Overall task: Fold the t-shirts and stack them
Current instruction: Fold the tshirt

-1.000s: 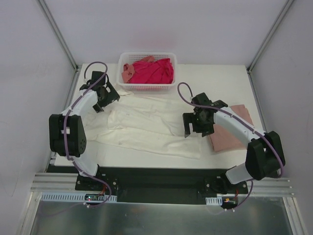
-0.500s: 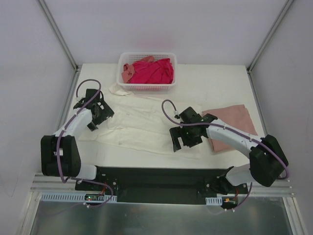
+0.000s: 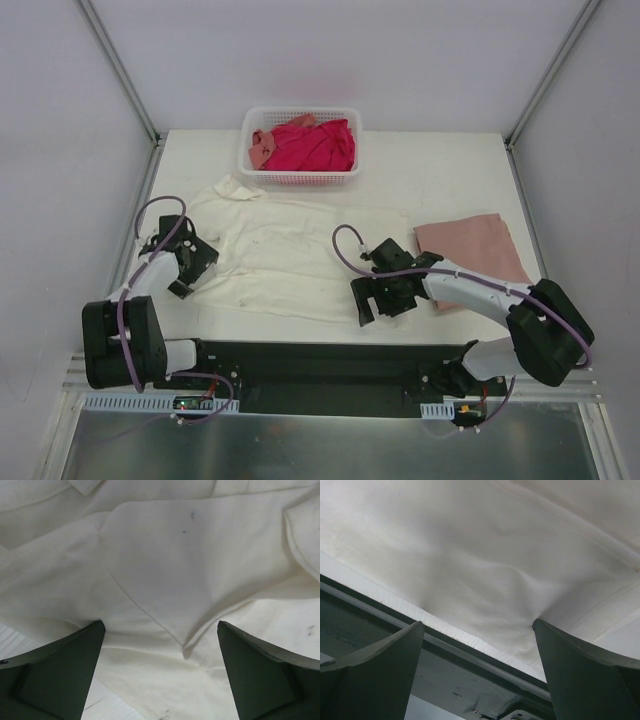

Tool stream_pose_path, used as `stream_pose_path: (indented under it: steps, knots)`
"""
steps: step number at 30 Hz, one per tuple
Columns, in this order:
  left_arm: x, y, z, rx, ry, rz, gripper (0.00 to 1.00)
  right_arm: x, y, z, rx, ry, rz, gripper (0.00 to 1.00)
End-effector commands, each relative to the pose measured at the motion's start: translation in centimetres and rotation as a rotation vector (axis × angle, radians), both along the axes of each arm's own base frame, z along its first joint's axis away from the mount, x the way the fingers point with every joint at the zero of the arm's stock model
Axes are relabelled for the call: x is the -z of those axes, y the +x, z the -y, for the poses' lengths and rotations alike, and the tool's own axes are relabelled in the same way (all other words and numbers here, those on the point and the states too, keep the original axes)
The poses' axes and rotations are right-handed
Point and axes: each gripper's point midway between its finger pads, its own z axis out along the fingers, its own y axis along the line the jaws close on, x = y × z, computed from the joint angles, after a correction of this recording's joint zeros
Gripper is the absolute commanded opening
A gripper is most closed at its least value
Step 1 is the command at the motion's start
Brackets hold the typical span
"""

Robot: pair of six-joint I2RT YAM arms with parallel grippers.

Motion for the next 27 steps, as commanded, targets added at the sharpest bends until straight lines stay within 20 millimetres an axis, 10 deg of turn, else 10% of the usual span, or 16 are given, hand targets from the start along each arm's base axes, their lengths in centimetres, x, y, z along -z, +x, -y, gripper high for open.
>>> stream_pose_path:
  steps: [1, 16, 27]
  knots:
    - [1.9, -6.1, 0.0, -0.089, -0.014, -0.107, 0.99, 1.6, -4.9, 1.6, -0.015, -0.03, -0.147, 0.97]
    - [-5.0, -4.1, 3.8, 0.011, -0.147, 0.15, 0.98, -4.3, -0.7, 0.1, -0.023, 0.034, 0.104, 0.97]
    - [-2.3, -4.3, 4.7, 0.043, -0.078, -0.006, 0.37, -4.0, -0.8, 1.6, -0.006, 0.005, 0.146, 0.97]
